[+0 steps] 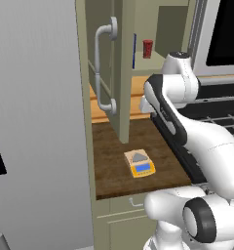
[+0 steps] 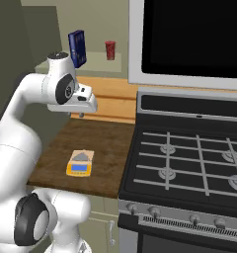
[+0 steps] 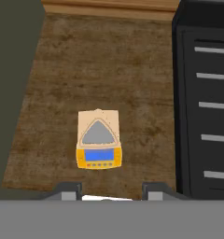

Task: Pick the cereal and place it on the digital scale for weighing, and close the cabinet.

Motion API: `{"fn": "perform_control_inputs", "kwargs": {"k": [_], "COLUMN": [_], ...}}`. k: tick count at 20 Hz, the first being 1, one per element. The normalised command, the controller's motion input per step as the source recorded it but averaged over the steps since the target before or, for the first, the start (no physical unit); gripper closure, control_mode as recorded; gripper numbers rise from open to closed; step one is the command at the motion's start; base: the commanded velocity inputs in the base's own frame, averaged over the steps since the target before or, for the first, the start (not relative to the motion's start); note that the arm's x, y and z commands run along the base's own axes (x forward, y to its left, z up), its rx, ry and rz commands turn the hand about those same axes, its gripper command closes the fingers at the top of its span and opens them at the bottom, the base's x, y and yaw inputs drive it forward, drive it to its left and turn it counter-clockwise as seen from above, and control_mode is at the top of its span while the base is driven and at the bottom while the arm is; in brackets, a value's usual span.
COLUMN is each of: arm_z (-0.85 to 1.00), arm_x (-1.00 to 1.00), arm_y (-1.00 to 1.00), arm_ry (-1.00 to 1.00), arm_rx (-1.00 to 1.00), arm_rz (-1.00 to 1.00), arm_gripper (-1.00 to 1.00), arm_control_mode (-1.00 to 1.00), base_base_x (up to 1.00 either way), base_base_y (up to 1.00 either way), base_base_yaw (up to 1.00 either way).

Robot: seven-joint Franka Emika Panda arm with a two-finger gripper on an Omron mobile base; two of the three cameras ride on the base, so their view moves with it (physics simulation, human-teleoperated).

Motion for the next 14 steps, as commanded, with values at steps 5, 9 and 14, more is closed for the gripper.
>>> {"fn": "perform_control_inputs", "kwargs": {"k": [5, 9, 14], "arm_z": [0.0, 0.29, 0.6], "arm_x": [-0.43, -0.53, -0.31], "arm_y": [0.02, 0.03, 0.04], "arm_ry": [-0.09, -0.49, -0.37], "arm_rx": [0.0, 0.01, 0.0], "arm_rz": [0.0, 0.01, 0.0], "arm_gripper": [-1.0, -1.0, -1.0], "arm_control_mode": [-1.0, -1.0, -1.0], "base_base_x": [0.0, 0.0, 0.0], "base_base_y": [0.0, 0.0, 0.0], "base_base_yaw": [0.0, 0.0, 0.0]}}
